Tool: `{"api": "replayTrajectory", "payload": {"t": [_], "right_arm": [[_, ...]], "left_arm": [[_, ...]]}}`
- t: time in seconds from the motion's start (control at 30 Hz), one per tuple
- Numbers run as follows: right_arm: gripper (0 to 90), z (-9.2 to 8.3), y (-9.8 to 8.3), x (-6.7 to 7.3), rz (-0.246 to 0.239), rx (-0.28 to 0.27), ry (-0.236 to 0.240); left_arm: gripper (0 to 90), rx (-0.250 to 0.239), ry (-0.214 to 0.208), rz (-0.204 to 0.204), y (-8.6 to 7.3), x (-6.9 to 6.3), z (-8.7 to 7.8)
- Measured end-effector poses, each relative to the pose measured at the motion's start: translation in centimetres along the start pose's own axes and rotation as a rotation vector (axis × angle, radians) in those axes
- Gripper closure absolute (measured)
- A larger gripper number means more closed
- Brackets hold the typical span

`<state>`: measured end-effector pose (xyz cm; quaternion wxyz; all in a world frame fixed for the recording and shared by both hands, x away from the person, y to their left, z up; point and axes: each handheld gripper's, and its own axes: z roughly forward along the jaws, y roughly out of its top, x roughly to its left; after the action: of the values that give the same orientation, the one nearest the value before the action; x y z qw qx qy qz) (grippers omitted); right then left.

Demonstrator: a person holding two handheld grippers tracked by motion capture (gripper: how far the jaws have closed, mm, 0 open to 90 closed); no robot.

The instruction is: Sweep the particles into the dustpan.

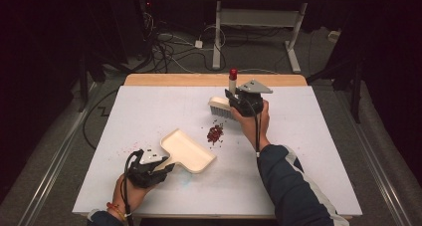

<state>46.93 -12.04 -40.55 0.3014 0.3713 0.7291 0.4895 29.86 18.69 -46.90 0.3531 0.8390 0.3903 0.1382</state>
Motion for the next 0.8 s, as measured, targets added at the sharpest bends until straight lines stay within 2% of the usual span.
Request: {"api": "replayTrajectory", "payload": {"t": [0.07,0.1,0.13,0.17,0.23,0.63,0.67,0.8], "right_arm": [[70.1,-0.2,-0.1,0.3,0.005,0.001,0.011],[70.1,-0.3,-0.2,0.7,-0.013,0.005,0.009],[70.1,-0.6,-0.4,1.3,-0.024,0.003,0.033],[70.1,-0.6,-0.4,1.3,-0.024,0.003,0.033],[70.1,-1.3,-0.8,2.0,-0.015,-0.022,0.055],[69.8,-2.6,-1.5,3.9,-0.031,-0.018,0.087],[69.8,-2.9,-1.7,4.3,-0.017,-0.022,0.094],[69.8,-3.5,-2.1,4.8,-0.019,-0.027,0.101]], "left_arm": [[63.5,0.003,0.007,0.001,0.2,-0.2,0.3],[63.4,0.006,0.010,0.007,0.3,-0.3,0.4],[63.4,0.008,0.013,0.010,0.5,-0.4,0.5],[63.4,0.010,0.016,0.013,0.7,-0.5,0.6],[63.4,0.013,0.020,0.017,1.0,-0.8,0.9],[63.4,0.051,0.026,0.026,2.1,-2.0,2.7],[63.4,0.054,0.027,0.024,2.2,-2.0,2.9],[63.4,0.063,0.030,0.013,2.6,-2.3,3.5]]}}
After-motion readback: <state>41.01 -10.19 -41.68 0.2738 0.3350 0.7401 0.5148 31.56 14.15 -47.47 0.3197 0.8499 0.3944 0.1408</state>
